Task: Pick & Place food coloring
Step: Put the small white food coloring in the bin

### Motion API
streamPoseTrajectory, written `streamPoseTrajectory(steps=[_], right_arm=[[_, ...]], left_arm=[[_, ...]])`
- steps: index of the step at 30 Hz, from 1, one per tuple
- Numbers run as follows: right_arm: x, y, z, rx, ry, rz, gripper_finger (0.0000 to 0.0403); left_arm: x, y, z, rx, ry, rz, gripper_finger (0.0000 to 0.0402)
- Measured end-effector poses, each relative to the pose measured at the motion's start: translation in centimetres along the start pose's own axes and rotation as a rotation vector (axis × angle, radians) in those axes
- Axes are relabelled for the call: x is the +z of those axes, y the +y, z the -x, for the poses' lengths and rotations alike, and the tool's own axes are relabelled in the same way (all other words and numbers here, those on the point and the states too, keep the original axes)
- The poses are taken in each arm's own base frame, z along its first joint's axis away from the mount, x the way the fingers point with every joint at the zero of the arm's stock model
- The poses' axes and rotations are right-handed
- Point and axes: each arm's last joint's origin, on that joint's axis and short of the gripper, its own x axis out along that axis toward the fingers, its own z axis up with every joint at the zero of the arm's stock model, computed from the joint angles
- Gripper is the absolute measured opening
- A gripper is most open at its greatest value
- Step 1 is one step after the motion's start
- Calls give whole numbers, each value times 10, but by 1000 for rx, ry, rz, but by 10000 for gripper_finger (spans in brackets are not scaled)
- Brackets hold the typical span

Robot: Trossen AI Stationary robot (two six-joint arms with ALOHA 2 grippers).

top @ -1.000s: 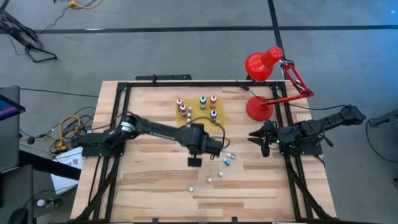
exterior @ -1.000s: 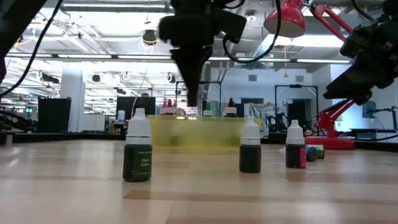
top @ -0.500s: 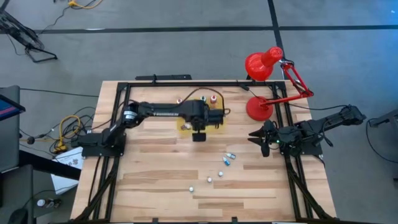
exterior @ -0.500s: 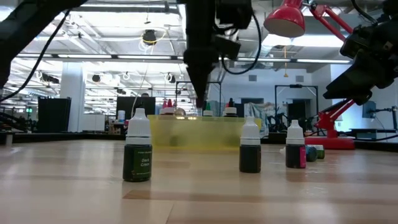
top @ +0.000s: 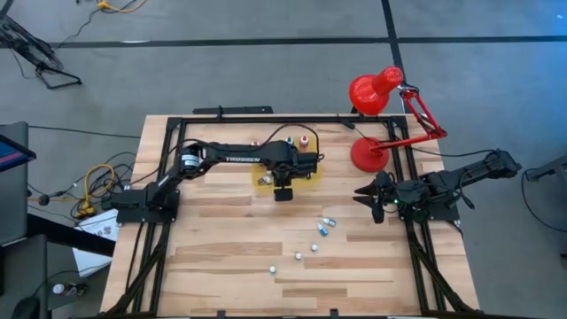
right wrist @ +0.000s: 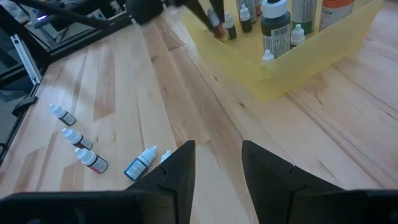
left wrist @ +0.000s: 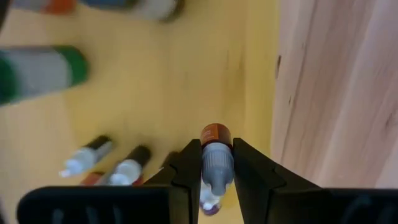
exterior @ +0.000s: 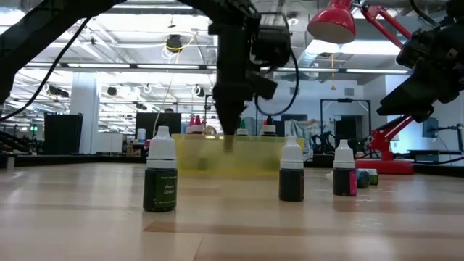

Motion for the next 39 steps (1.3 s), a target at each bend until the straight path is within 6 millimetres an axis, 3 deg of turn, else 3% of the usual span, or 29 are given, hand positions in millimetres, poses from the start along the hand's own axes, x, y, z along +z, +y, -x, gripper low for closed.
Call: streamPoseTrajectory(steps=[4, 15, 23, 39], right_arm=[[0, 0, 0, 0, 0, 0, 122], [0, 0, 0, 0, 0, 0, 122], [0, 0, 0, 0, 0, 0, 122], [0, 0, 0, 0, 0, 0, 122]], left_arm=[[-3, -2, -12, -24, 16, 1, 63], [-5, 0, -13, -46, 28, 4, 63], [-8, -1, -30, -43, 28, 3, 63], [-9, 2, -31, -47, 32, 3, 87]])
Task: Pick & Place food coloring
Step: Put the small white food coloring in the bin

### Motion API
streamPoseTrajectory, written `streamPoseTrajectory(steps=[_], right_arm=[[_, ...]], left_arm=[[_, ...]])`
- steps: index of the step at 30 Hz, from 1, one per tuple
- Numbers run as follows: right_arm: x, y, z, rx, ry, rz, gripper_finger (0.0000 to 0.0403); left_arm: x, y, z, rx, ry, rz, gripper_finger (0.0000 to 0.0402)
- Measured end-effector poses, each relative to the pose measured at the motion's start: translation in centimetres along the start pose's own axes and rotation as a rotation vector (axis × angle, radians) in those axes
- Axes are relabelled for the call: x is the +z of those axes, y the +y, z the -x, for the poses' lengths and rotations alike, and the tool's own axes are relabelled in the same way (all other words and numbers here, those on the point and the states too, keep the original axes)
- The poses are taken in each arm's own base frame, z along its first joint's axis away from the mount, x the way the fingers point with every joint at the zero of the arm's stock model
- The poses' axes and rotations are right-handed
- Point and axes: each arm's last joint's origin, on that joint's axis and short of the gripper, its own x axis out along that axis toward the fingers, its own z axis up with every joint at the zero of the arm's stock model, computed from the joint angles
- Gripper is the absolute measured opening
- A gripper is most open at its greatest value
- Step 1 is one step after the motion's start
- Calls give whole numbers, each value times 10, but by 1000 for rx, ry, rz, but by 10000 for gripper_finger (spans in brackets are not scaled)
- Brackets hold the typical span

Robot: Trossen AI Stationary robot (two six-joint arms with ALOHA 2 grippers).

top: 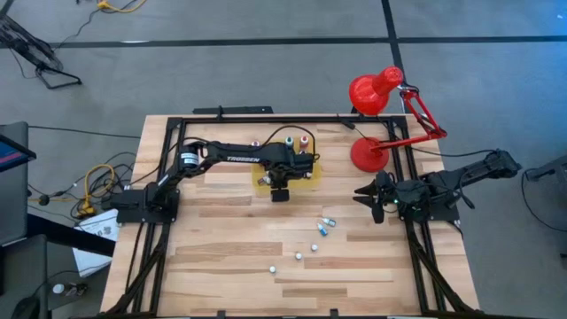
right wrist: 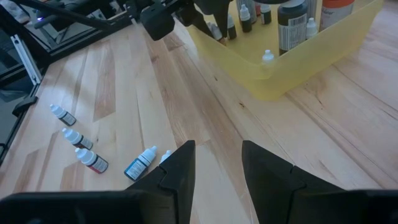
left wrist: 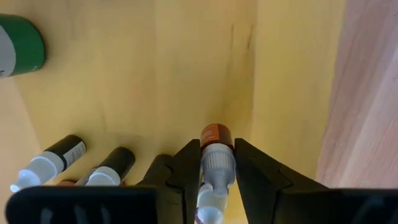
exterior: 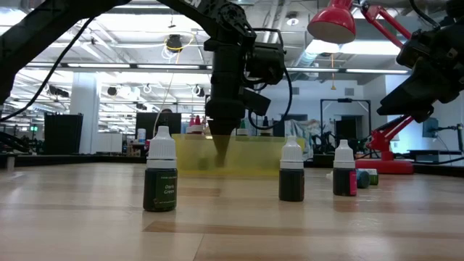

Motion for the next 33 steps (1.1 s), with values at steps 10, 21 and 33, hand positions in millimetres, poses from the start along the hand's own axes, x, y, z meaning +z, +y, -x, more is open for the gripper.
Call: streamPoseTrajectory(steps=[10, 21, 33], right_arm=[[0, 0, 0, 0, 0, 0, 122], [0, 0, 0, 0, 0, 0, 122], [0, 0, 0, 0, 0, 0, 122]], left_arm=[[1, -1, 0, -16, -11, 21, 89], [1, -1, 0, -24, -11, 54, 89], [1, 1, 0, -1, -8, 79, 150]])
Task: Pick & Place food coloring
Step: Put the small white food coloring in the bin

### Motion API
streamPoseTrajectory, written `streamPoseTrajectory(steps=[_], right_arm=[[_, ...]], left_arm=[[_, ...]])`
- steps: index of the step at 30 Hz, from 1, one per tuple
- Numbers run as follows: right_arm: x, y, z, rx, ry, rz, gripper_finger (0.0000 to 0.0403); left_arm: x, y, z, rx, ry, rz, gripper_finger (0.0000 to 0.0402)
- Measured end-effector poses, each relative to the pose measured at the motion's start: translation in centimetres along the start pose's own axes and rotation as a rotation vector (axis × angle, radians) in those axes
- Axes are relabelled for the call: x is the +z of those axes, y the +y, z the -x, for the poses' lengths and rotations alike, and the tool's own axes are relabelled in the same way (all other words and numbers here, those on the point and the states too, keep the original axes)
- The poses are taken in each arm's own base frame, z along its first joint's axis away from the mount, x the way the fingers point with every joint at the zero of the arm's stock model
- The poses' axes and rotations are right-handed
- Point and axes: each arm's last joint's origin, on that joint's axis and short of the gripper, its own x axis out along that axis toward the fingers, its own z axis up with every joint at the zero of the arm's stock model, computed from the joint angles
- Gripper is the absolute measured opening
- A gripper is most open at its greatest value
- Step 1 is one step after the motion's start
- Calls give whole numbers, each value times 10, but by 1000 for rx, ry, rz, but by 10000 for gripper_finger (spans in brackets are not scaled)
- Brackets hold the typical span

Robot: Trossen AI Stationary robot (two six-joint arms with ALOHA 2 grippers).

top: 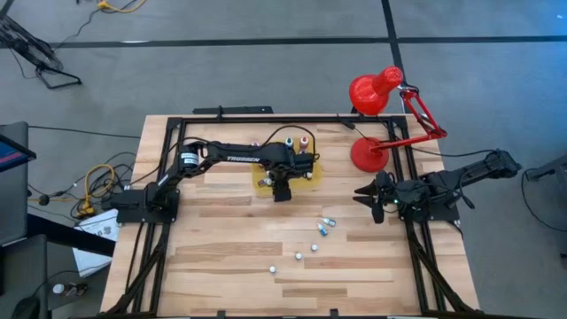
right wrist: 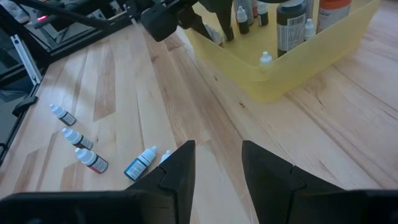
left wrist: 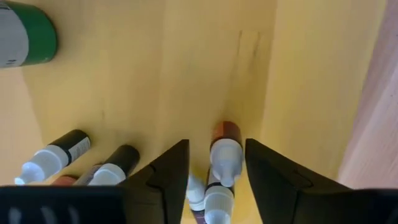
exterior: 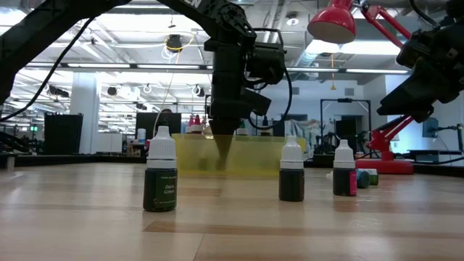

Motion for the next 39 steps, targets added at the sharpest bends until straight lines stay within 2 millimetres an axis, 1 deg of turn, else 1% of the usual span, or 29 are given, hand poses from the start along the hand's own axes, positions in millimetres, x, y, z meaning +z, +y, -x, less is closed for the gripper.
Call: streamPoseTrajectory(steps=[5, 7, 13, 15, 18, 21, 25, 32, 34, 39], right_arm=[[0, 0, 0, 0, 0, 0, 122], [0, 0, 0, 0, 0, 0, 122], [0, 0, 0, 0, 0, 0, 122], [0, 0, 0, 0, 0, 0, 122], [0, 0, 0, 0, 0, 0, 122], [0, 0, 0, 0, -1, 0, 122], [0, 0, 0, 0, -1, 0, 122], [0, 0, 0, 0, -1, 0, 122], [0, 0, 0, 0, 0, 0, 122], [0, 0, 0, 0, -1, 0, 122]], left_arm=[[0, 0, 1, 44, -1, -6, 176], [0, 0, 5, 50, -12, -5, 182], [0, -1, 37, 54, -81, 0, 193], [1, -6, 45, 56, -91, -2, 195], [0, -19, 62, 52, -112, 5, 195], [1, -41, 79, 36, -150, 10, 195], [-2, -82, 96, -7, -202, 9, 195], [-26, -164, 108, -113, -211, -79, 195], [-33, -185, 110, -139, -218, -77, 195], [-52, -221, 114, -157, -215, 1, 195]])
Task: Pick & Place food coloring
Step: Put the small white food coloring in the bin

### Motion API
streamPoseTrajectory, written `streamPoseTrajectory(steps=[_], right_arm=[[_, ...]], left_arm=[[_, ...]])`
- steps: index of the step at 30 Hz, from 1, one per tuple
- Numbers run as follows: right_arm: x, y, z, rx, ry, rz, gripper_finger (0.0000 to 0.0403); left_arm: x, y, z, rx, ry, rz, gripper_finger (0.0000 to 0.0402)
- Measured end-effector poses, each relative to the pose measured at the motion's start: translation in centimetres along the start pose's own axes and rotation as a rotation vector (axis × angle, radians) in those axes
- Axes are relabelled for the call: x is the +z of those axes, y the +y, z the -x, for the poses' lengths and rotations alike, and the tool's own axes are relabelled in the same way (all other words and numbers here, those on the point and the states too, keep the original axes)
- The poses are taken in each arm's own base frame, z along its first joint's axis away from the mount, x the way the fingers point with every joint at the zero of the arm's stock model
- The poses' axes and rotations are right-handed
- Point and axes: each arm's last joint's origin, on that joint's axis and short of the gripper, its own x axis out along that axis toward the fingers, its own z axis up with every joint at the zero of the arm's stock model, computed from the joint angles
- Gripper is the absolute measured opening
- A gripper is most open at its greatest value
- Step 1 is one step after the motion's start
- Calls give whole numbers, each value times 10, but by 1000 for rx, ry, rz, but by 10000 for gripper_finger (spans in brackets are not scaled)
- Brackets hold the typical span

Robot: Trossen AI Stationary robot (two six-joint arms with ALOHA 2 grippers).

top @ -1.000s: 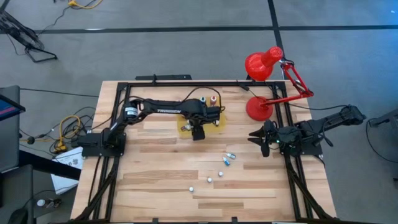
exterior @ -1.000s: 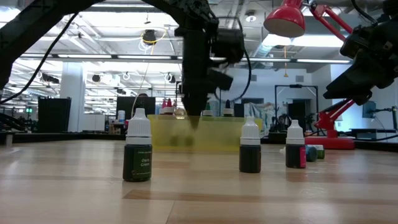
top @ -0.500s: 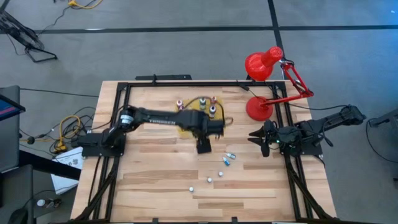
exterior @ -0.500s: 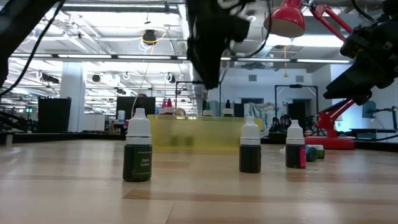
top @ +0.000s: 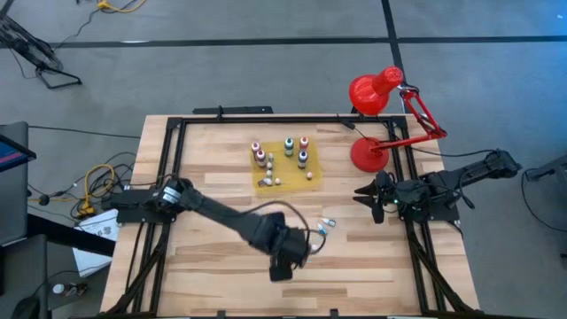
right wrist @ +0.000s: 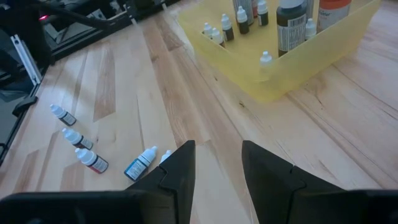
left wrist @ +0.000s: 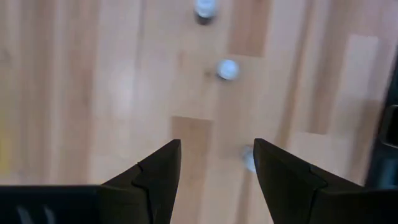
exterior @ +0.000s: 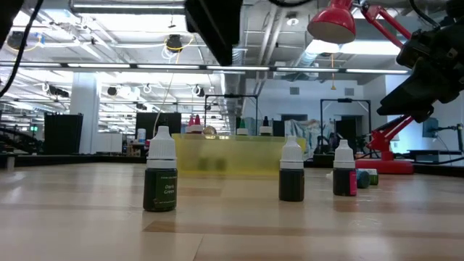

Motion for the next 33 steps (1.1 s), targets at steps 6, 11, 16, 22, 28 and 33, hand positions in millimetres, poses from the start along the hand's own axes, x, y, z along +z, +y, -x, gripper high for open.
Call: streamPoseTrajectory(steps=[6, 11, 16, 22, 28, 33], right_arm=[[0, 0, 0, 0, 0, 0, 122], [0, 0, 0, 2, -3, -1, 122], [0, 0, 0, 1, -1, 0, 122], [0, 0, 0, 0, 0, 0, 122], [0, 0, 0, 0, 0, 0, 122], [0, 0, 0, 0, 1, 0, 122]], left_arm=[[-15, -31, -10, -9, 9, -59, 195], [-27, -49, -31, 32, 50, -194, 195], [-34, -53, -52, 83, 125, -245, 194], [-39, -56, -83, 63, 228, -285, 194], [-42, -56, -95, 92, 255, -315, 194], [-41, -56, -96, 96, 239, -328, 194]])
